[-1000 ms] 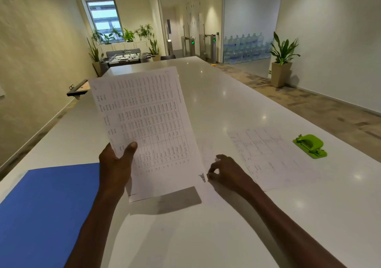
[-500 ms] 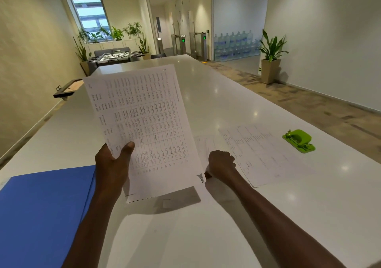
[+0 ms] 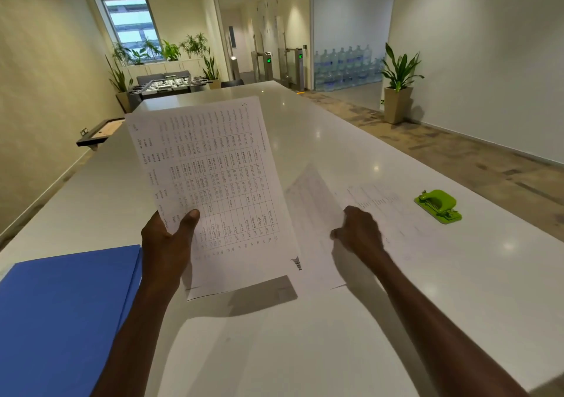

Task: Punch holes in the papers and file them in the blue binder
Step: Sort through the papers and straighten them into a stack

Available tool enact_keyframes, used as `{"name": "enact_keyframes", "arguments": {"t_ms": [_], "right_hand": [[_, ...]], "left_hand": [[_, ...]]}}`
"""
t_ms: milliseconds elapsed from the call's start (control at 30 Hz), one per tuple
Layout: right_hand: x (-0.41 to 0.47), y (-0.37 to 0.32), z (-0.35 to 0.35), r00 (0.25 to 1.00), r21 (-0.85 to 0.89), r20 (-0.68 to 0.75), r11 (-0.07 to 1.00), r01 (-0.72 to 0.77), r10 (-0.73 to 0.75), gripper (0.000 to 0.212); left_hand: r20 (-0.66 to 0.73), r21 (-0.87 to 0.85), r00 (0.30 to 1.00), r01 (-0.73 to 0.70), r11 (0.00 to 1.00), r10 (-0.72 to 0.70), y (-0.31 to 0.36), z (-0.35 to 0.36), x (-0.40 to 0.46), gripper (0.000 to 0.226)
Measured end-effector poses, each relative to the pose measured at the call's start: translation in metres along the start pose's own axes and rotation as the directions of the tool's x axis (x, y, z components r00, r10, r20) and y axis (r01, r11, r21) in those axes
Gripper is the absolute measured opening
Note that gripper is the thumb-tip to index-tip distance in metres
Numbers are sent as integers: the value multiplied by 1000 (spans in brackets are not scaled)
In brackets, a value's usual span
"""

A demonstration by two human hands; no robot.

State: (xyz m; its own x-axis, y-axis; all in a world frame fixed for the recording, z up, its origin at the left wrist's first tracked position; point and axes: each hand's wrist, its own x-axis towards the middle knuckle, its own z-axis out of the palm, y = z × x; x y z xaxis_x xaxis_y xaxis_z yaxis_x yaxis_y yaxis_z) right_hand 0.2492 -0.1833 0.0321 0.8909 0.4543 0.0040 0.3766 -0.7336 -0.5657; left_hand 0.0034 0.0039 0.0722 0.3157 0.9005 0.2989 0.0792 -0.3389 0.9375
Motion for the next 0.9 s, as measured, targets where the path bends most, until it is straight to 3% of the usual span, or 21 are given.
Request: {"name": "enact_keyframes", "arguments": {"t_ms": [233,400,767,900], "right_hand": [[32,54,-47,983,-91,-129,985,-145,132,38],[42,86,-43,974,-219,-91,950,-222,206,51],[45,81,-29,996,-234,-50,968,-89,79,46],[45,79,-25,983,-284,-67,941,-183,171,55]], "left_hand": [[21,19,1000,3,1000,-3,-1,9,3,38],[45,23,999,2,1000,-3,-2,16,4,39],[47,2,999,1,1000,-1,-1,26,4,34],[48,9,999,4,1000,-4,-4,22,6,35]]}}
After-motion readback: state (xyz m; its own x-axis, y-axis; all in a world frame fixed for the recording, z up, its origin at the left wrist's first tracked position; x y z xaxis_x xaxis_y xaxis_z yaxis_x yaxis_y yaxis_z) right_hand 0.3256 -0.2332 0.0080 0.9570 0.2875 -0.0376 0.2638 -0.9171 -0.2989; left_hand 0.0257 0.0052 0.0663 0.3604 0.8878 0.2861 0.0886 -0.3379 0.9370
